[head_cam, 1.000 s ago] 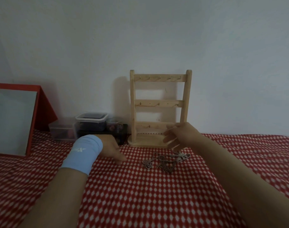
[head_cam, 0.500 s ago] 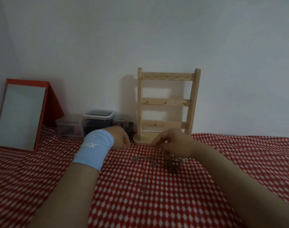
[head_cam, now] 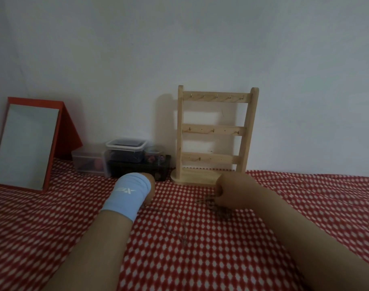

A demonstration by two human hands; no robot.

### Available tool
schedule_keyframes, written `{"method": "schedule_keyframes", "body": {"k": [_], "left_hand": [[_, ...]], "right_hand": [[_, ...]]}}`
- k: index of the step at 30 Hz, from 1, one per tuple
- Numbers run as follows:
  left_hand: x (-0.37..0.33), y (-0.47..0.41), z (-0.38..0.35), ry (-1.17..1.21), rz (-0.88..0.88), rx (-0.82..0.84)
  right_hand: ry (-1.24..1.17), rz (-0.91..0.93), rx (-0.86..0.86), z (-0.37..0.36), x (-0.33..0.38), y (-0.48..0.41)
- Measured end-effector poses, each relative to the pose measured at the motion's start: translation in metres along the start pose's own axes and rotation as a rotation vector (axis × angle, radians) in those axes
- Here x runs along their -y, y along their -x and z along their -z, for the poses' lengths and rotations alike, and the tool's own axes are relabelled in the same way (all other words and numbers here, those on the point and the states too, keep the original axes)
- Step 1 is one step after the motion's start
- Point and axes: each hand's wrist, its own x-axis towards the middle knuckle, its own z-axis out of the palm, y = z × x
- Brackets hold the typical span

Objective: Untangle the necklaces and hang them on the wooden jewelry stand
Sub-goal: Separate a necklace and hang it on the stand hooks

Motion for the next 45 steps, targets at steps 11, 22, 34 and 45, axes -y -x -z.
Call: {"method": "schedule_keyframes", "body": {"k": [11, 22, 34, 45], "left_hand": [[-0.030, 0.026, 0.015, 0.452, -0.461, -0.128], [-0.022, 0.032, 0.011, 0.282, -0.416, 0.026], [-0.002, 0.031, 0.003, 0.584, -0.387, -0.198], [-0.017, 0.048, 0.034, 1.612, -0.623, -0.106]], "right_hand": [[0.003, 0.121, 0.019, -0.004, 0.021, -0.004], [-0.153, 0.127, -0.111, 0.005, 0.017, 0.003], [-0.509, 0.282, 0.166, -0.010, 0.057, 0.012], [-1.502, 0.175, 0.102, 0.000, 0.035, 0.005]]}}
